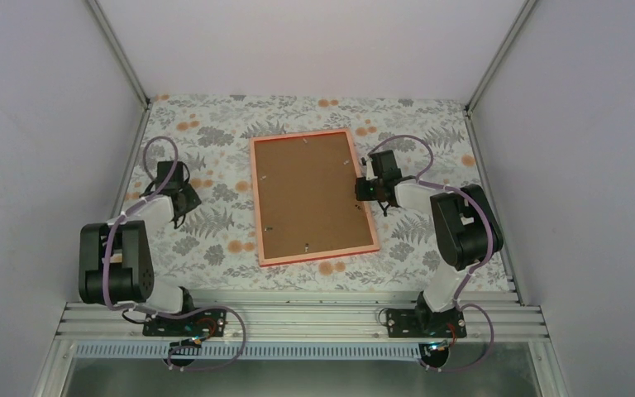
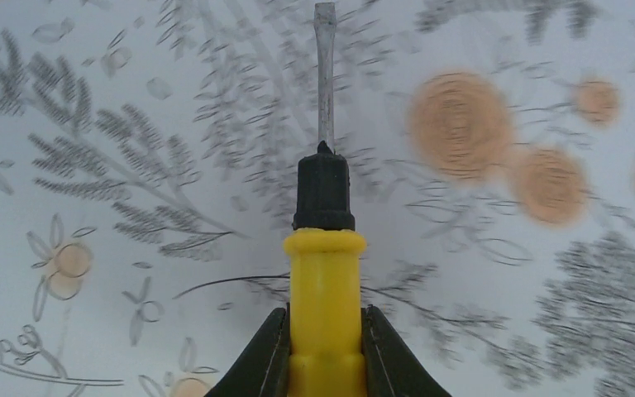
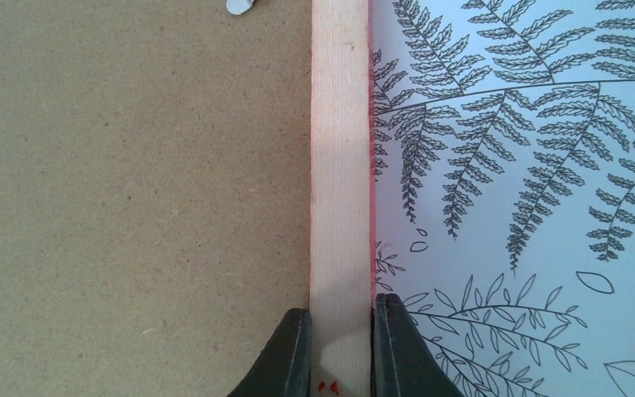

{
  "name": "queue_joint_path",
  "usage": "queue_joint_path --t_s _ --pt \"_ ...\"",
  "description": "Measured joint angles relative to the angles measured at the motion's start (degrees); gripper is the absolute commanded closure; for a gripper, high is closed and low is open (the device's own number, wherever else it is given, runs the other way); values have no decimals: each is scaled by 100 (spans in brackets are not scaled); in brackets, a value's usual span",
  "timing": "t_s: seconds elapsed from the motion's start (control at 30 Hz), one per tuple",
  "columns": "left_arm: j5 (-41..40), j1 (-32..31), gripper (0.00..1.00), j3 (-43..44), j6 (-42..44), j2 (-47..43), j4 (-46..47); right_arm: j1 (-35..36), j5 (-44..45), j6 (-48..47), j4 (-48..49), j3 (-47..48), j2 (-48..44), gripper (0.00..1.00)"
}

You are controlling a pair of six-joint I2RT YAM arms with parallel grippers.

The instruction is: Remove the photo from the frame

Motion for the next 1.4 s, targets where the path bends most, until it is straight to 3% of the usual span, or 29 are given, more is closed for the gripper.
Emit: queue_joint_path --t_s 0.07,0.17,0.3,0.7,1.0,1.27,1.4 --pt "17 173 97 -105 -103 111 85 0 -2 2 2 0 0 90" --pt "2 358 88 -411 -286 114 184 0 -2 4 2 0 0 90" --pt "-24 472 86 -667 -560 -37 400 -4 -7 7 2 0 0 90" --pt "79 739 68 -750 -750 22 828 -26 -48 22 44 -24 0 89" --pt "111 754 41 -750 -715 -109 693 -28 -55 37 79 -48 -7 87" --pt "437 695 25 -776 -686 -1038 155 -66 -59 186 68 -85 -35 69" --pt "625 352 18 -754 -660 -1580 -114 -66 -90 251 -157 -181 -278 59"
